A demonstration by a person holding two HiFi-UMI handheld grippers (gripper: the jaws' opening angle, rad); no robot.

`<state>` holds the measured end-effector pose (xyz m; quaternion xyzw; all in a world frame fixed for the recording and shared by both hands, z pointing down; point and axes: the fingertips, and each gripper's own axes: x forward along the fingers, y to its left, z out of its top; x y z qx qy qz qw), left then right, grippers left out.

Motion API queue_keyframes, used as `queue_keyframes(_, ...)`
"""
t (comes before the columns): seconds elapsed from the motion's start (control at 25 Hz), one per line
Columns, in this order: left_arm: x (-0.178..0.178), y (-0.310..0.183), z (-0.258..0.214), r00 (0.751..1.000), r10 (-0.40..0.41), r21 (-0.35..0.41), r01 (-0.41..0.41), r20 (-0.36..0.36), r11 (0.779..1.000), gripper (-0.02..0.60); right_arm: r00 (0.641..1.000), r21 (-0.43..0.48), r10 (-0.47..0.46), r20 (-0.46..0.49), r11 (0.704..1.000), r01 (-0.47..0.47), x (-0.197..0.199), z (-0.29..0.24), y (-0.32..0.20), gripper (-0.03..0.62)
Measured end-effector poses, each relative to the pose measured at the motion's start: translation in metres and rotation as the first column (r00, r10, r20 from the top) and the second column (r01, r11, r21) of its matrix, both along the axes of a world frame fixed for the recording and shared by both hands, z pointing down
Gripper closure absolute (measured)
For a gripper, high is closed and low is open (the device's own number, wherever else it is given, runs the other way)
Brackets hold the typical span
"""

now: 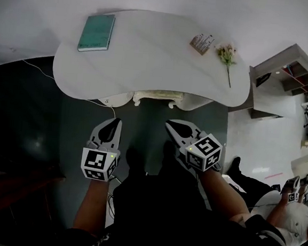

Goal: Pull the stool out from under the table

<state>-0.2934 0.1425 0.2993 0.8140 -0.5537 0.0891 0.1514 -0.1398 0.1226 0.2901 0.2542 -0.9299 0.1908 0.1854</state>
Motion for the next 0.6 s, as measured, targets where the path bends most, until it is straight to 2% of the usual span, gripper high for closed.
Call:
queue_keyframes(0.12,-0.004,-0.007,0.018,0.998,0.064,-0.041,-0.064,-0.004,0.997,0.569,0.997,-0.010,0.083,-0.001,0.997,-0.083,-0.001,0.011,0.003,0.589)
queue_keyframes(0.24,0.009,-0.014,0.029,0.994,0.104,-0.051,-0.105,-0.012,0.993,0.572,0.993,-0.036,0.119,-0.003,0.992,-0.119,0.001,0.025,0.006,0.589)
queue_keyframes(0.44,0.067,-0.018,0.065,0.980,0.187,-0.104,-0.193,-0.063,0.976,0.572,0.987,-0.053,0.159,0.000,0.986,-0.159,0.029,0.046,0.014,0.589)
queue_keyframes(0.6,0.115,-0.020,0.088,0.971,0.225,-0.137,-0.235,-0.079,0.962,0.572,0.979,-0.067,0.200,0.044,0.978,-0.196,0.060,0.071,0.017,0.589)
